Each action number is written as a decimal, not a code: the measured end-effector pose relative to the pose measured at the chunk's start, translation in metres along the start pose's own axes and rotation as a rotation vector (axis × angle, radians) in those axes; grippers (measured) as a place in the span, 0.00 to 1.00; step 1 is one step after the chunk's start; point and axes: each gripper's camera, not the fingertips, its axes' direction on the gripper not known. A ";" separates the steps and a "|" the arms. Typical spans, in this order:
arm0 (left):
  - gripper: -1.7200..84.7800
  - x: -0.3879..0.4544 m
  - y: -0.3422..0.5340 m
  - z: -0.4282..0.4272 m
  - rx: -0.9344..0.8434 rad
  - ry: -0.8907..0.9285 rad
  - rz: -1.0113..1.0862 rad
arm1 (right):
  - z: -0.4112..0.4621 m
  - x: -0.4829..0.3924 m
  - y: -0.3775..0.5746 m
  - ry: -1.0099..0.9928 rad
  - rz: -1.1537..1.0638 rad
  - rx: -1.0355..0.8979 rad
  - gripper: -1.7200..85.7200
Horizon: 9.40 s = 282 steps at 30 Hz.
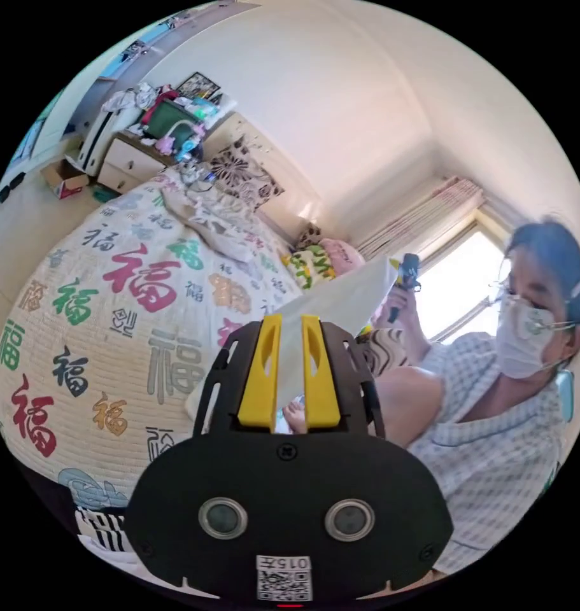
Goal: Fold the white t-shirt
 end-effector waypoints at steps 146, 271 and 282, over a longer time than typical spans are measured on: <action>0.01 0.026 -0.254 -0.069 0.726 0.107 -0.070 | -0.467 -0.033 -0.070 0.463 -0.064 0.301 0.02; 0.01 -0.296 -0.066 -0.028 0.539 -0.567 -0.803 | 0.688 0.171 -0.334 0.373 -0.480 -0.711 0.11; 0.01 -0.193 -0.026 -0.042 0.215 -0.692 -0.474 | 0.602 0.141 -0.334 0.230 -0.435 -0.530 0.13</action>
